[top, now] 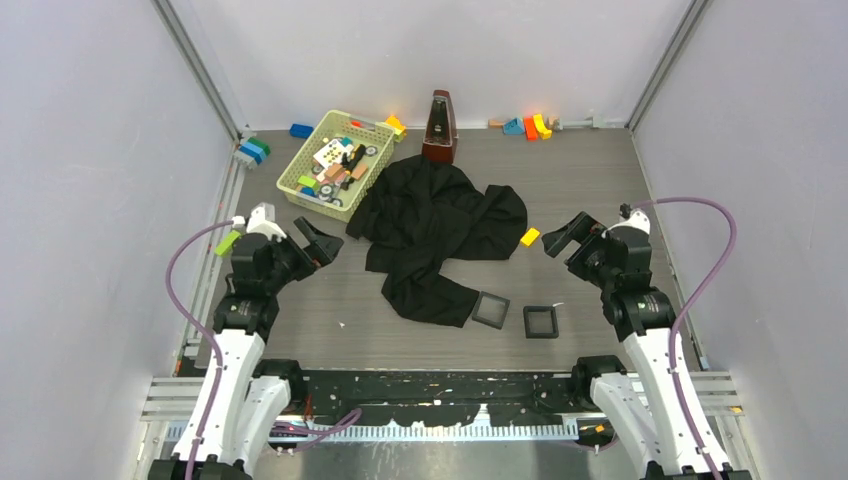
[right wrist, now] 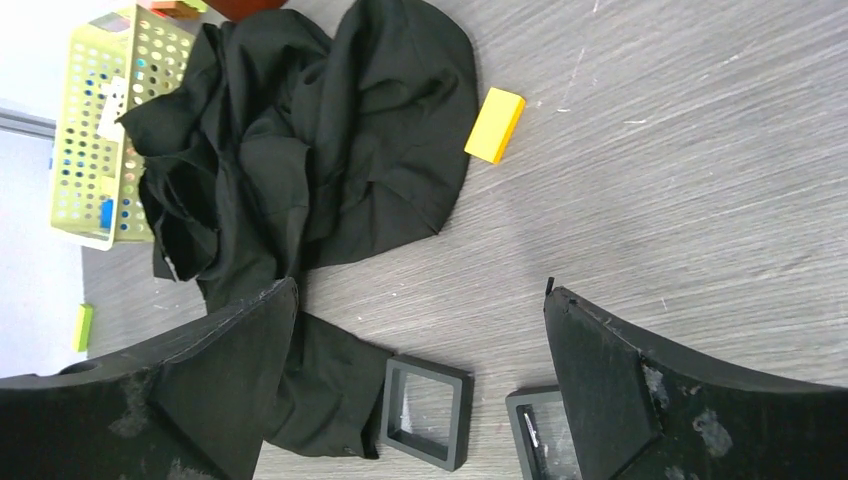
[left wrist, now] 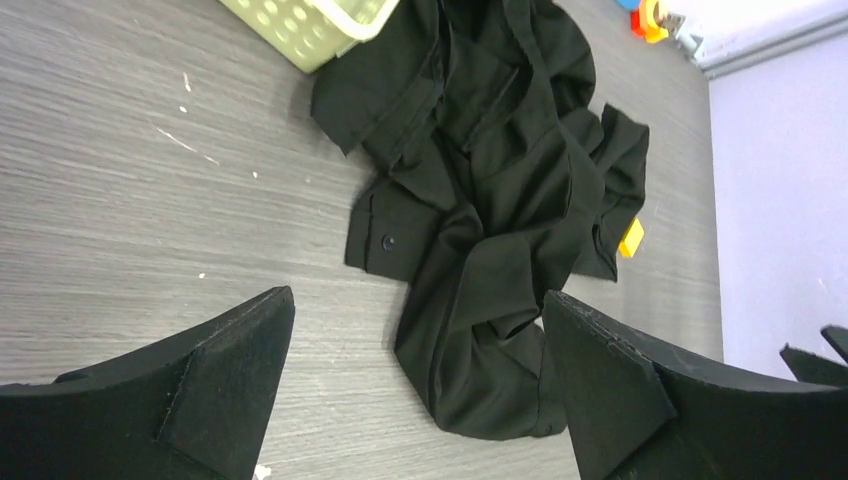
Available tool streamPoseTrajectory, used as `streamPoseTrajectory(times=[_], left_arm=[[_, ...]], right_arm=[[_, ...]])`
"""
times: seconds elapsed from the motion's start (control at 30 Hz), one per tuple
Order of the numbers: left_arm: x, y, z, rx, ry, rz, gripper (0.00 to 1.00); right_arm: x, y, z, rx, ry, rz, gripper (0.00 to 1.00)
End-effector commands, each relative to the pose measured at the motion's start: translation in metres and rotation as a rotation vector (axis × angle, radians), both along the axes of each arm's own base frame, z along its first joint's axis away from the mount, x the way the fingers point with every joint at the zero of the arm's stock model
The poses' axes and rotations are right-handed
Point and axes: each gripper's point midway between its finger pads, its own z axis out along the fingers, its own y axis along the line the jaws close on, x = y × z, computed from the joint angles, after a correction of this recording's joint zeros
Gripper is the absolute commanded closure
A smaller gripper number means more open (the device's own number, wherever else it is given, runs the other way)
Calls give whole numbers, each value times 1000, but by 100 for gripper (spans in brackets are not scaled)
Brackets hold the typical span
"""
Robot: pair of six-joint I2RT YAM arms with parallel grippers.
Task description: Remove the brooch from the garment
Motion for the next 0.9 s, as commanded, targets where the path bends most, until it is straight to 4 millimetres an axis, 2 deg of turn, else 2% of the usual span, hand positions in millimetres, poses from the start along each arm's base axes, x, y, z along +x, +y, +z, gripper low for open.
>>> streamPoseTrajectory(times=[0.0, 0.13, 0.23, 0.27, 0.37, 0.4, 0.43, 0.47, 0.53, 0.57, 0.6, 0.67, 0.73, 0.87], left_arm=[[2, -17, 9, -34, -80, -105, 1], [10, -55, 8, -145, -155, -317, 2], [25, -70, -17, -119, -59, -332, 2], [31, -73, -25, -83, -25, -319, 2], [40, -91, -38, 3, 30, -342, 2], [43, -96, -39, 22, 33, -351, 4], [47, -101, -41, 30, 36, -359, 12], [52, -103, -41, 30, 37, -359, 18], [63, -105, -42, 37, 46, -354, 17], [77, -106, -47, 62, 74, -347, 16], [82, -107, -49, 73, 88, -348, 16], [97, -108, -51, 96, 105, -334, 15], [105, -107, -62, 121, 146, -317, 15], [127, -104, -62, 213, 143, -254, 14]], right_arm=[[7, -5, 3, -29, 4, -14, 0], [17, 4, -10, -1, 84, 27, 0], [29, 10, -25, 23, 137, 42, 0], [34, 12, -24, 33, 126, 48, 0], [44, 18, -31, 57, 135, 49, 2], [50, 21, -29, 63, 116, 53, 4], [53, 25, -35, 70, 134, 59, 5], [58, 28, -34, 74, 121, 64, 6], [66, 37, -37, 75, 128, 83, 7], [73, 46, -49, 52, 157, 102, 8], [77, 47, -49, 45, 153, 105, 9], [85, 49, -61, 24, 182, 106, 10], [94, 50, -67, 2, 192, 98, 11], [120, 45, -72, -56, 207, 42, 12]])
